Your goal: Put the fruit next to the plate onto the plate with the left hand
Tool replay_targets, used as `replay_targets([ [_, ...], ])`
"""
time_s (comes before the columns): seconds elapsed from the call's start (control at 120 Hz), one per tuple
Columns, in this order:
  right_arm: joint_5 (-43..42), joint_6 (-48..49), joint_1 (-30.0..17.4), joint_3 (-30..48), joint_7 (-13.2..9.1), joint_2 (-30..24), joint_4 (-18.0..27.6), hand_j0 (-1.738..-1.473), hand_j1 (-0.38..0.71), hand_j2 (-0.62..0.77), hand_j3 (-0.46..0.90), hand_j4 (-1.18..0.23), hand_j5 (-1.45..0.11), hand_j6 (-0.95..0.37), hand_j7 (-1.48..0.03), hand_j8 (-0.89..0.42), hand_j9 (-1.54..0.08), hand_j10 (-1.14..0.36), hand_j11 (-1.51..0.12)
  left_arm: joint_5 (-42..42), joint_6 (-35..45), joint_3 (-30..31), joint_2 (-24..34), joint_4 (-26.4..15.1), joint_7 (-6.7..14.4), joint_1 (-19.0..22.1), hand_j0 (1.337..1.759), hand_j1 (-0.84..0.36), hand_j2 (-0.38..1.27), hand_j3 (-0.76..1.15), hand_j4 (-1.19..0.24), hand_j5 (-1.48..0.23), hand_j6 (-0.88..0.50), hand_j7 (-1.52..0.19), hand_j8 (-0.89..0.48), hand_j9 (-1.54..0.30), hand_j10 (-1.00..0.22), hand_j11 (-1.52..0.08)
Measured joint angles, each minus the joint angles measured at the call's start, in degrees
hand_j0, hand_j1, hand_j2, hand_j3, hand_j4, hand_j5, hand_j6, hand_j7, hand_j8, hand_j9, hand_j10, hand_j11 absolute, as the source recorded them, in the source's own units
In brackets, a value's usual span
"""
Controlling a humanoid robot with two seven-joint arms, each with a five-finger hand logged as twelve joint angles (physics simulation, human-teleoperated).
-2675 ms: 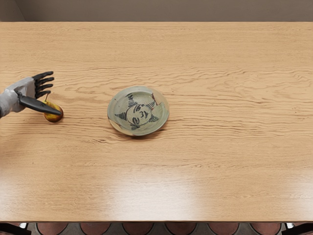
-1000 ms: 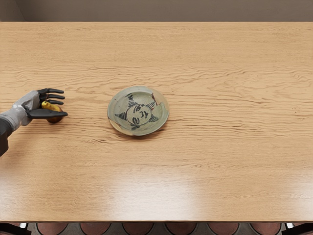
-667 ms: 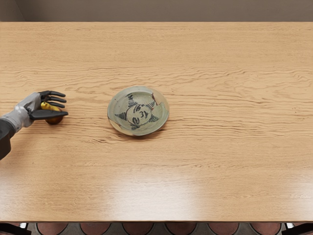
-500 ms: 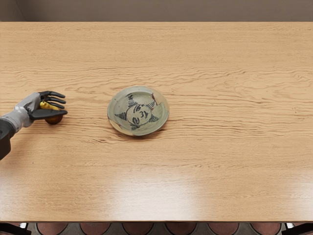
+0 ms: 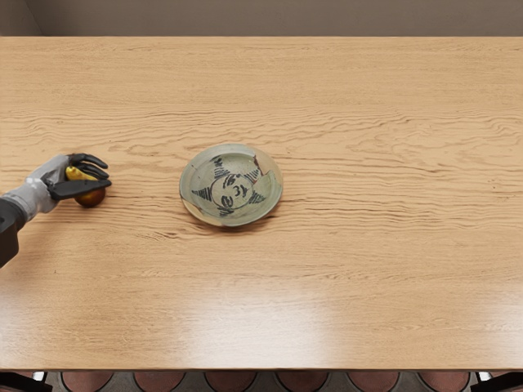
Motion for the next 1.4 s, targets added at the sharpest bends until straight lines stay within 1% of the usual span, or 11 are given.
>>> replay_targets([
  [0.142,0.0,0.0,0.0,0.0,-0.01,0.0,-0.01,-1.658,-0.33,0.0,0.0,-0.02,-0.02,-0.02,-0.02,-0.02,-0.02,-0.02,-0.02,0.04,-1.67,-0.02,0.04,-0.05,0.24,-0.43,1.649,-0.52,0.17,0.0,-0.73,-1.04,-0.73,-1.04,-0.52,-1.03,-0.37,-1.01],
  [0.333,0.0,0.0,0.0,0.0,-0.01,0.0,-0.01,-1.658,-0.33,0.0,0.0,-0.02,-0.02,-0.02,-0.02,-0.02,-0.02,-0.02,-0.02,0.01,-2.16,-0.11,0.12,-0.7,0.71,-1.35,1.646,-0.52,0.16,0.0,-0.75,-1.05,-0.75,-1.05,-0.52,-1.04,-0.37,-1.03],
  [0.542,0.0,0.0,0.0,0.0,0.0,0.0,-0.02,-1.658,-0.33,0.0,0.0,-0.02,-0.02,-0.02,-0.02,-0.02,-0.02,-0.02,-0.02,-0.08,-2.41,-0.14,0.04,-1.36,1.05,-3.66,1.646,-0.51,0.16,0.0,-0.76,-1.05,-0.76,-1.05,-0.51,-1.05,-0.37,-1.04],
  [0.717,0.0,0.0,0.0,0.0,0.0,0.0,0.0,-1.658,-0.33,0.0,0.0,-0.02,-0.02,-0.02,-0.02,-0.02,-0.02,-0.02,-0.02,-0.11,-2.67,-0.13,-0.74,-2.09,2.23,-6.04,1.648,-0.52,0.16,0.0,-0.77,-1.05,-0.77,-1.04,-0.52,-1.04,-0.37,-1.04],
  [0.975,0.0,0.0,0.0,0.0,-0.01,0.0,0.0,-1.658,-0.33,0.0,0.0,-0.02,-0.02,-0.02,-0.02,-0.02,-0.02,-0.02,-0.02,-0.14,-2.74,-0.18,-1.43,-2.88,4.16,-7.99,1.651,-0.52,0.17,0.0,-0.77,-1.03,-0.77,-1.03,-0.52,-1.03,-0.37,-1.03],
  [1.167,0.0,0.0,0.0,0.0,0.0,0.0,-0.01,-1.658,-0.33,0.0,0.0,-0.02,-0.02,-0.02,-0.02,-0.02,-0.02,-0.02,-0.02,-0.15,-2.73,-0.2,-3.46,-3.48,5.36,-9.4,1.652,-0.52,0.17,0.0,-0.77,-1.03,-0.77,-1.03,-0.52,-1.03,-0.37,-1.03],
  [1.4,0.0,0.0,0.0,0.0,0.0,0.0,0.0,-1.658,-0.33,0.0,0.0,-0.02,-0.02,-0.02,-0.02,-0.02,-0.02,-0.02,-0.02,-0.15,-2.72,-0.21,-5.99,-3.88,7.48,-11.91,1.653,-0.52,0.17,0.0,-0.77,-1.04,-0.77,-1.04,-0.52,-1.04,-0.37,-1.03],
])
